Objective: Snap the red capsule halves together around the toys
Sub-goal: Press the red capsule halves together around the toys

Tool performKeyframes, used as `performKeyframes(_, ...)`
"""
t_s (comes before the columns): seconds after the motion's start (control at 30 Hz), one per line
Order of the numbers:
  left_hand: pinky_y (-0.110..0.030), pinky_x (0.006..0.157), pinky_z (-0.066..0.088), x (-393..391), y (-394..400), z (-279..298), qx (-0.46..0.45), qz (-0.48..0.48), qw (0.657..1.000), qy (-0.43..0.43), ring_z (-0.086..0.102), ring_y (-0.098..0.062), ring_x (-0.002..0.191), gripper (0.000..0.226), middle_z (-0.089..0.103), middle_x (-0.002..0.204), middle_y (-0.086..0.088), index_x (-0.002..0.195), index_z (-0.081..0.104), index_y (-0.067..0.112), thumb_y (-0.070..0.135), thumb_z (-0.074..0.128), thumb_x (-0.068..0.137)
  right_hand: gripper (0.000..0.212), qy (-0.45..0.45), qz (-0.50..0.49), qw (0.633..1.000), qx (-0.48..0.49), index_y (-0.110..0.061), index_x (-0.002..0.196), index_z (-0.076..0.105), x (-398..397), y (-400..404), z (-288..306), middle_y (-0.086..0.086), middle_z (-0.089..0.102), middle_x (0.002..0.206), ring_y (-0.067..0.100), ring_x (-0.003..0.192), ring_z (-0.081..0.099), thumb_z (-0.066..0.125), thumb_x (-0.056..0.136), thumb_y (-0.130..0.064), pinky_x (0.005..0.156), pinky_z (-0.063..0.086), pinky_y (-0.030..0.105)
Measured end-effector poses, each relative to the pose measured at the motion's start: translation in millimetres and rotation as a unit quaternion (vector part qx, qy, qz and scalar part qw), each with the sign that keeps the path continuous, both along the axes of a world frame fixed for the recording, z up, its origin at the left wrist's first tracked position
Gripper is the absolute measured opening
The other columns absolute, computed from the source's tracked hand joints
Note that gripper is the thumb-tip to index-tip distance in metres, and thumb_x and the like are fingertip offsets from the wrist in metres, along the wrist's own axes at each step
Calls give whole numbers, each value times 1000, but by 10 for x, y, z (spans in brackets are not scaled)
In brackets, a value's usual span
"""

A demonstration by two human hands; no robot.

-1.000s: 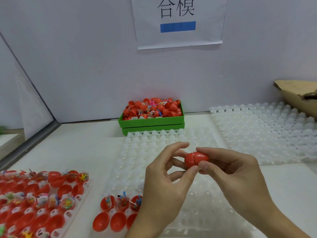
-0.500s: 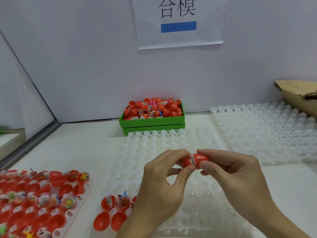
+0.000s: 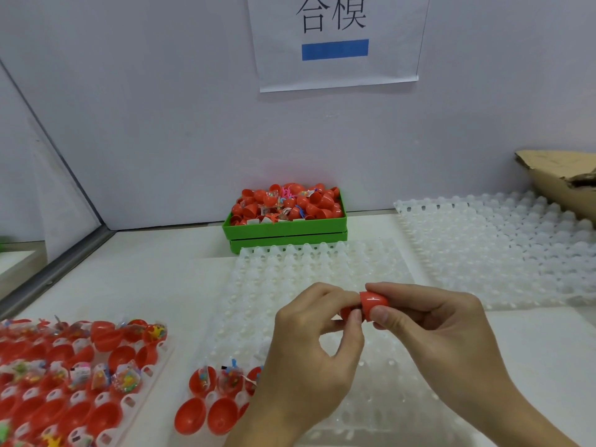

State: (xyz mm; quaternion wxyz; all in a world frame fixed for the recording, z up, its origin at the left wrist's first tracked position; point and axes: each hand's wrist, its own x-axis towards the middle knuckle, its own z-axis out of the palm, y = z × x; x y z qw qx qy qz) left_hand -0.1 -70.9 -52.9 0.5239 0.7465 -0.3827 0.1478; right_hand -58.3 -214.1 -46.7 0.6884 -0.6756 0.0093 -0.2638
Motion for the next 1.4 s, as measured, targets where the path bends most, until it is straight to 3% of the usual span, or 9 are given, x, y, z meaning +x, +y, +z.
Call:
performKeyframes(0.3,-21,70,58,-19,-25,-6,-60,-2,985,159,70,-14,87,24,73,86,7,86,79,26,3,73,84,26,-2,12,1000,-3,-26,86,81,-9,3,0,0,78,83,15,81,76,78,62,-18,72,57,15)
performKeyframes(0.5,-19,72,58,-48,-43,6,-94,4,979,179,72,-9,88,30,74,86,8,90,69,32,5,79,80,26,-10,8,1000,-10,-29,85,82,-8,-18,33,-2,78,83,12,81,76,77,62,-19,72,56,14)
performKeyframes(0.63,-21,78,58,-47,-22,29,-87,-28,982,165,70,-12,97,28,74,94,9,97,72,29,4,74,83,25,-6,6,1000,-13,-27,87,81,-11,-32,35,-2,79,84,13,81,76,78,63,-18,72,57,16)
performKeyframes(0.77,-18,78,57,-19,-34,26,-119,-22,970,211,71,-12,97,37,76,96,6,101,72,26,-2,79,78,33,2,1,999,-32,-39,91,78,-13,-42,39,-6,78,83,10,77,75,78,62,-22,69,56,15)
performKeyframes(0.9,-18,75,57,11,-32,42,-140,-28,960,239,73,-16,88,32,77,87,1,88,76,21,-4,83,69,34,-2,22,999,-37,-40,87,80,-18,-57,50,-5,78,85,12,80,76,77,63,-16,71,57,16)
performKeyframes(1.07,-18,74,57,-6,-33,46,-154,-46,951,265,75,-16,80,27,77,85,-1,84,78,19,13,85,58,49,9,5,998,-62,-40,86,79,-13,-62,29,-8,78,84,10,80,75,78,72,6,70,56,14)
performKeyframes(1.4,-17,74,57,-16,-36,38,-133,-20,957,256,75,-11,76,31,77,80,4,83,80,28,26,84,53,45,15,-4,999,-31,-33,81,80,1,-66,-8,-3,78,80,10,77,75,76,71,11,67,55,12)
